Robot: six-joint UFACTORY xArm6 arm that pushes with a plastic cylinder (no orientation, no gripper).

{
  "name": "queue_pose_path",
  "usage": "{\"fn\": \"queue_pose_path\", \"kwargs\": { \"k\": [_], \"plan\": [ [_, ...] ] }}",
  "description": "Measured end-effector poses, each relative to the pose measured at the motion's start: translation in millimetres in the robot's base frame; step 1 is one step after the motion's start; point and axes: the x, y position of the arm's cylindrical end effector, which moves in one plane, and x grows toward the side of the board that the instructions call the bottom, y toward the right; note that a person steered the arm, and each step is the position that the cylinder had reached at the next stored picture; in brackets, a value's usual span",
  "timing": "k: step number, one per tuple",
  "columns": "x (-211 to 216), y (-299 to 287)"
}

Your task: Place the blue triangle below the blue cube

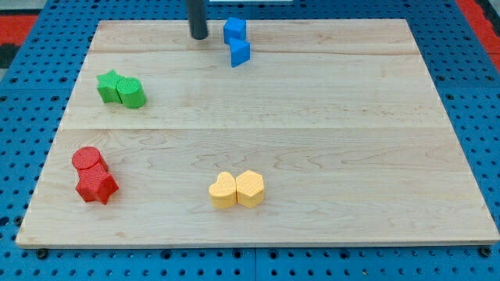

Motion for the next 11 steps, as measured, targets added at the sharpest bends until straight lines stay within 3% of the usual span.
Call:
{"fn": "queue_pose_path", "kwargs": {
  "k": [1,5,9,11],
  "plan": [
    [0,28],
    [31,22],
    [25,76],
    [5,74]
  ]
}}
